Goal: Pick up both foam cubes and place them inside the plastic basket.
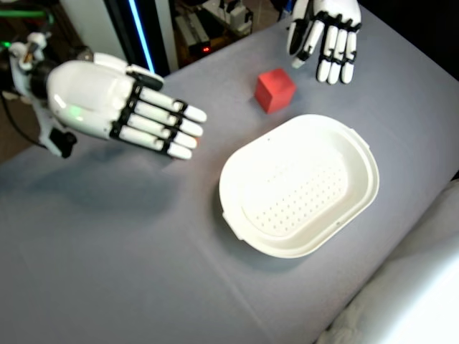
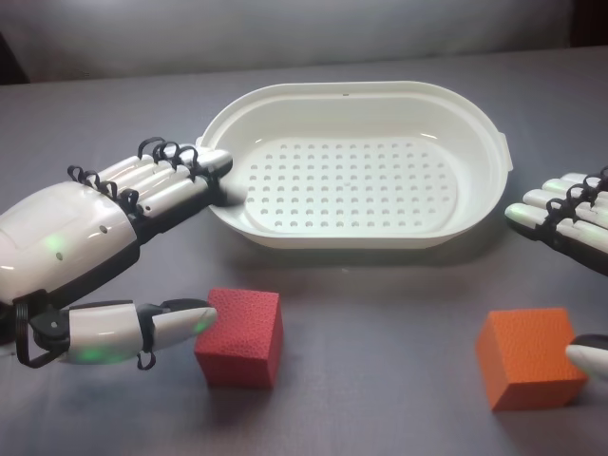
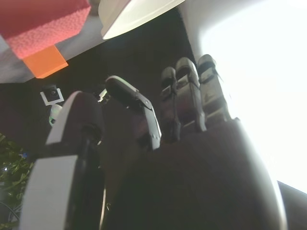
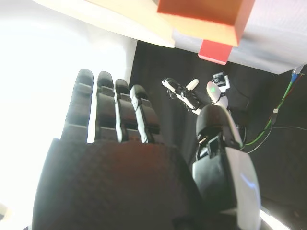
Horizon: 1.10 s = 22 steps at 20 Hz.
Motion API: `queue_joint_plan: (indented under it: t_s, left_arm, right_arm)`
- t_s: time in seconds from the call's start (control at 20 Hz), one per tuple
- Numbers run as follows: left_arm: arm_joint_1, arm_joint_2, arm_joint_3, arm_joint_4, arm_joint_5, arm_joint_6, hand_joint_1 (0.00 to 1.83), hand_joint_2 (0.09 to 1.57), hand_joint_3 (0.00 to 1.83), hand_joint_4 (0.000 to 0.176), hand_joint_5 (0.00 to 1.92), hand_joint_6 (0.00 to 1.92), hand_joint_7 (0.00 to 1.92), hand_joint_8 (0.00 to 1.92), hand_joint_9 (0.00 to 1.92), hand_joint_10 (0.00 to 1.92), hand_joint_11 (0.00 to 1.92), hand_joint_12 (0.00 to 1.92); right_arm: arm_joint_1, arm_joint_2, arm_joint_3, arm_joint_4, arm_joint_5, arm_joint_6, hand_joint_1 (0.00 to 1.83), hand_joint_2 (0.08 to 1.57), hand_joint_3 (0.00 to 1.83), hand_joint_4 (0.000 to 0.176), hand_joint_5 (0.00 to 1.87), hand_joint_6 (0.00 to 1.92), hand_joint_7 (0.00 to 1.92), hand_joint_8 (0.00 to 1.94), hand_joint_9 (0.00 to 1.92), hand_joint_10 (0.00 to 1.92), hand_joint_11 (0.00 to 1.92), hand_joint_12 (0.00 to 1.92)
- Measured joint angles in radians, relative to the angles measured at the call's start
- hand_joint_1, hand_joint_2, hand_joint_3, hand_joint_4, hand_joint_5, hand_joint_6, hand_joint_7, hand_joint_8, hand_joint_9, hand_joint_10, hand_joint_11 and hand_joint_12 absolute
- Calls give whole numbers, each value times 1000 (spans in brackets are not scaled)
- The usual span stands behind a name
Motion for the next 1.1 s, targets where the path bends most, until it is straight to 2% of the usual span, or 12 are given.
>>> queue_joint_plan:
  t_s: [0.15,0.3,0.4,0.45,0.55,0.7,0.8,0.85,0.95,1.0,1.05,1.1]
  left_arm:
    - [0,-7,6,-16,3,0,478,1202,3,26,0,0,0,0,0,0,0,0]
    - [-1,-7,6,-11,9,0,484,1136,0,35,0,0,0,0,0,0,0,0]
    - [-1,-7,0,0,16,-8,502,1076,0,51,0,0,0,0,0,0,0,0]
    - [3,-7,-9,10,18,-27,532,1043,0,41,0,0,0,0,0,0,0,0]
    - [17,-7,-20,63,25,-60,516,1033,0,37,0,0,0,0,0,0,0,0]
    - [19,-34,-14,88,65,-86,523,1031,0,1,0,0,5,2,20,8,28,13]
    - [16,-72,10,97,100,-100,557,1005,14,0,0,0,39,6,64,19,0,376]
    - [14,-85,22,99,124,-104,593,1014,10,0,0,0,54,5,92,23,0,479]
    - [-1,-114,49,101,162,-110,710,1031,5,1,23,5,108,8,165,39,0,909]
    - [-5,-126,62,98,168,-117,785,1062,10,9,62,13,179,21,228,59,0,1147]
    - [-10,-143,79,98,179,-126,898,1087,11,0,208,53,352,72,364,123,0,1373]
    - [-13,-156,90,90,192,-133,1055,1126,6,0,489,85,613,309,510,720,259,1580]
  right_arm:
    - [0,0,0,1,1,2,425,1251,12,0,0,0,0,0,0,0,0,0]
    - [0,0,0,0,1,24,416,1206,0,0,0,0,0,0,0,0,0,0]
    - [-1,0,0,-9,1,59,499,1162,0,0,0,0,0,0,0,0,0,0]
    - [-5,0,0,-22,3,85,529,1134,0,0,0,0,0,0,0,0,0,0]
    - [-6,-2,2,-59,-13,106,558,1111,0,0,0,0,0,0,2,1,0,0]
    - [-6,-33,19,-63,-48,124,610,1078,0,0,0,0,0,0,27,11,19,12]
    - [-6,-60,42,-63,-81,134,647,1038,0,0,0,0,0,0,29,8,0,220]
    - [0,-72,55,-63,-105,138,671,1032,0,0,0,0,0,0,42,11,0,266]
    - [22,-101,79,-59,-159,139,709,1032,0,0,0,0,0,0,61,15,0,243]
    - [32,-116,91,-59,-172,139,745,1051,2,0,0,0,46,8,88,22,0,332]
    - [43,-131,104,-60,-193,141,786,1067,3,0,30,7,122,20,143,39,0,527]
    - [52,-143,115,-64,-214,142,878,1134,10,0,227,43,394,68,327,150,0,1064]
